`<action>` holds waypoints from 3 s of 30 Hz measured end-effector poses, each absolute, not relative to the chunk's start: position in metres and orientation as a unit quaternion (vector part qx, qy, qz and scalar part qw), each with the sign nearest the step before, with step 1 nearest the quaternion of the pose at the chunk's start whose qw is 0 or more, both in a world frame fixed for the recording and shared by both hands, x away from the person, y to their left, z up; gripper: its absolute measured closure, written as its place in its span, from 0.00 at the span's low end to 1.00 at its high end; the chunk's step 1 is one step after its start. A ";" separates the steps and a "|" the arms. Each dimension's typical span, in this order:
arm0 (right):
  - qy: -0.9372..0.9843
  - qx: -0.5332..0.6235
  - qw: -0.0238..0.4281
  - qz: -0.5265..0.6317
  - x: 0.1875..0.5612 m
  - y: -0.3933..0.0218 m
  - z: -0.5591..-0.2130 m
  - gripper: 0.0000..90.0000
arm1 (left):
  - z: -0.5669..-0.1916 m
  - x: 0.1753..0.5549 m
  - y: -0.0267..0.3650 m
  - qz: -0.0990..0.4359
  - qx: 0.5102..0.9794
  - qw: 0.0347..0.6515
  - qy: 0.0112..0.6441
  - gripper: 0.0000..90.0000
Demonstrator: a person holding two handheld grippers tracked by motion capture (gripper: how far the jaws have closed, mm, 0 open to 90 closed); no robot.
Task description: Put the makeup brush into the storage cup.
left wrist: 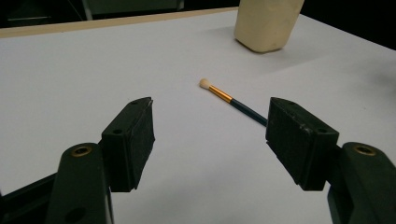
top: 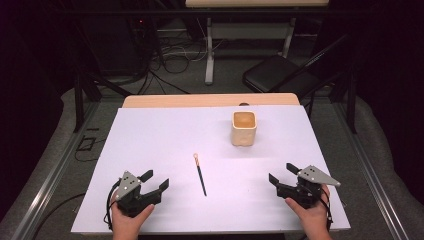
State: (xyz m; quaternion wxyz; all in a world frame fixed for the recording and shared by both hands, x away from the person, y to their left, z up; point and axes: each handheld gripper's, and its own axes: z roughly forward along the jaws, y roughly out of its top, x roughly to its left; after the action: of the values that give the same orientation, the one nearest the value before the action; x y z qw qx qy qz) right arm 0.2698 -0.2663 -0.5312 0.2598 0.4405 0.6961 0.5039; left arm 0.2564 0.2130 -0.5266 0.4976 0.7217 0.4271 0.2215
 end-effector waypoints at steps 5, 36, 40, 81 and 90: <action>0.697 0.438 0.258 0.505 0.269 -0.264 -0.531 0.25 | -0.528 0.257 0.214 0.218 0.723 0.494 0.430 0.36; 0.701 0.434 0.262 0.502 0.271 -0.260 -0.529 0.25 | -0.493 0.274 0.196 0.186 0.793 0.417 0.402 0.37; 0.701 0.433 0.263 0.502 0.271 -0.260 -0.529 0.25 | -0.489 0.276 0.193 0.184 0.803 0.408 0.394 0.37; 0.707 0.426 0.263 0.500 0.271 -0.258 -0.530 0.25 | -0.442 0.330 0.160 0.106 0.834 0.295 0.455 0.38; 0.708 0.427 0.261 0.499 0.271 -0.258 -0.530 0.25 | -0.446 0.343 0.156 0.087 0.837 0.267 0.470 0.39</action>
State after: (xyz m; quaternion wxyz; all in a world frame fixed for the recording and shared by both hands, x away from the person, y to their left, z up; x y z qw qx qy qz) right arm 0.2714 -0.2581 -0.5303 0.2606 0.4270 0.7076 0.4990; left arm 0.3431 0.1563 -0.4464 0.2672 0.8369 0.4696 0.0873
